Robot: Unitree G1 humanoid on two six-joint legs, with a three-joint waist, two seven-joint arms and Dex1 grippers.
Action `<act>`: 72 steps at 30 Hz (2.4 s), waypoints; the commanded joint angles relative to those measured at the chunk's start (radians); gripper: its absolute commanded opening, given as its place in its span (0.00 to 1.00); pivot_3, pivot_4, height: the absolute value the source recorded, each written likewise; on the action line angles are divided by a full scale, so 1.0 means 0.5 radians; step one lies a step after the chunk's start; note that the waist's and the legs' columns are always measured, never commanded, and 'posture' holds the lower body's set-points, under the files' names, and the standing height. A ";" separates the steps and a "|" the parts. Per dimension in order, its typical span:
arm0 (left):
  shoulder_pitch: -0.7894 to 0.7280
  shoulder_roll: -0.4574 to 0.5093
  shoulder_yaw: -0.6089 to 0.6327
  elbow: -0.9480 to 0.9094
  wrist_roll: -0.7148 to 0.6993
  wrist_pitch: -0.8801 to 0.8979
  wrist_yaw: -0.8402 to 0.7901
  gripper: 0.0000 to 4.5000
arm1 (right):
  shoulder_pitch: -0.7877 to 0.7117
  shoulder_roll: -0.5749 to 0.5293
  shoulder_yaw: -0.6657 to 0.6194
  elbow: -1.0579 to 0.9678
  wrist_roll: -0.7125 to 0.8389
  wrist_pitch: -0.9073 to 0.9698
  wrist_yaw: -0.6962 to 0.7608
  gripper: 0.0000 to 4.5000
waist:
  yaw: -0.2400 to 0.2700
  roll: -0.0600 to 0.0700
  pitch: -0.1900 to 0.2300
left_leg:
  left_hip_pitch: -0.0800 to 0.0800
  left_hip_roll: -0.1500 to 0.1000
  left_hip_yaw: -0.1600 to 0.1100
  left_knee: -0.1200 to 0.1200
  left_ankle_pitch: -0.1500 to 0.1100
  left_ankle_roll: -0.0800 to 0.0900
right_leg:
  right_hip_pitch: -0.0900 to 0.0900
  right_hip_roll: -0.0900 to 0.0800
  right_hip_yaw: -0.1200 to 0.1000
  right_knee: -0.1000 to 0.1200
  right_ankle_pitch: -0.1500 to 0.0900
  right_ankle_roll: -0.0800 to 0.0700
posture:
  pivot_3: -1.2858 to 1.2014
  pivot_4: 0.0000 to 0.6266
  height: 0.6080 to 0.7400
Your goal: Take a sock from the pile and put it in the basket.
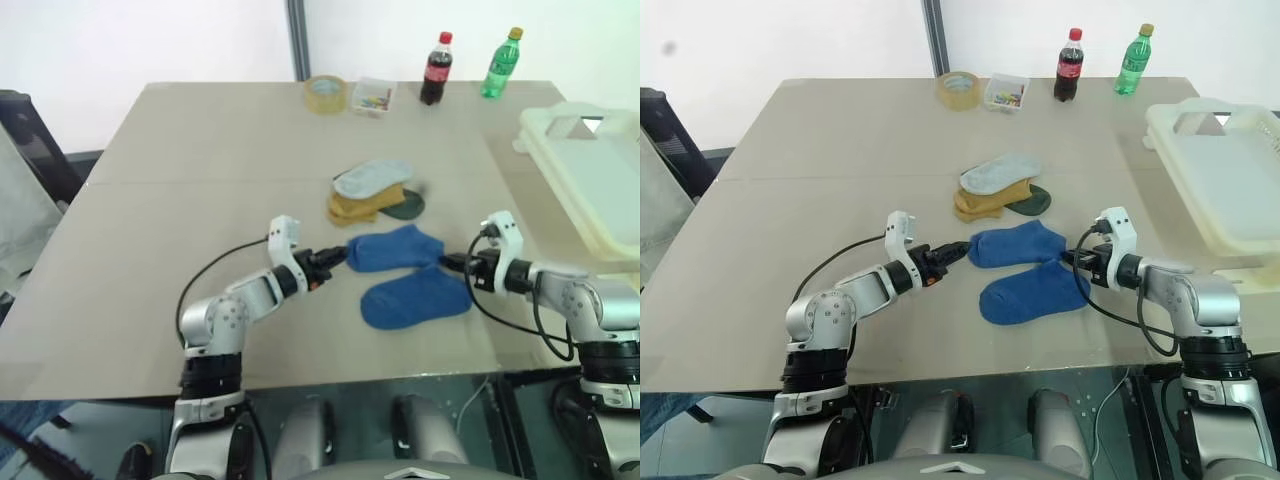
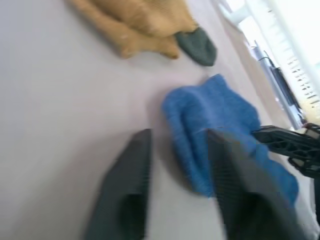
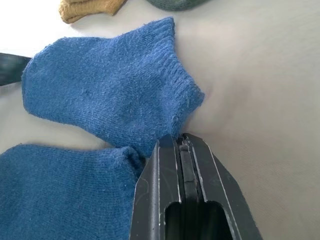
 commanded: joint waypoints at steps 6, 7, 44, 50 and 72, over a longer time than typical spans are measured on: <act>0.026 0.029 -0.148 0.055 0.094 -0.060 -0.033 0.20 | -0.021 -0.023 -0.034 -0.031 0.014 -0.038 -0.012 0.00 | 0.007 0.000 -0.001 | 0.000 0.000 -0.001 0.000 0.000 0.000 | 0.001 0.000 0.000 0.000 -0.001 -0.002 | 0.52 0.24 1.00; 0.025 0.025 -0.152 0.055 0.097 -0.066 -0.033 0.20 | -0.022 -0.024 -0.034 -0.028 0.013 -0.039 -0.012 0.00 | 0.007 0.000 -0.001 | 0.000 0.000 -0.001 0.000 0.000 0.000 | 0.001 0.000 -0.001 0.000 -0.001 -0.002 | 0.52 0.24 1.00; 0.000 0.004 -0.229 0.113 0.199 -0.105 -0.105 0.00 | -0.042 0.009 -0.074 -0.024 0.054 -0.037 -0.048 0.00 | 0.047 0.003 -0.002 | 0.000 -0.001 -0.004 0.000 0.000 0.000 | 0.004 -0.001 -0.003 -0.002 -0.003 -0.006 | 0.52 0.24 1.00; 0.010 0.045 -0.182 -0.118 0.102 -0.110 -0.168 0.00 | -0.069 0.019 -0.202 -0.113 0.181 0.066 -0.096 0.00 | 0.046 0.002 -0.002 | 0.000 0.000 -0.004 0.000 0.000 0.000 | 0.003 -0.001 -0.004 -0.002 -0.003 -0.006 | 0.52 0.24 1.00; 0.441 0.163 -0.019 -0.969 -0.838 0.357 0.175 0.00 | 0.406 -0.105 -1.018 -1.051 0.996 0.995 -0.561 0.00 | 0.048 0.001 0.000 | -0.007 0.000 -0.006 0.001 0.000 0.000 | -0.003 -0.003 -0.005 -0.002 -0.004 -0.006 | 0.52 0.24 1.00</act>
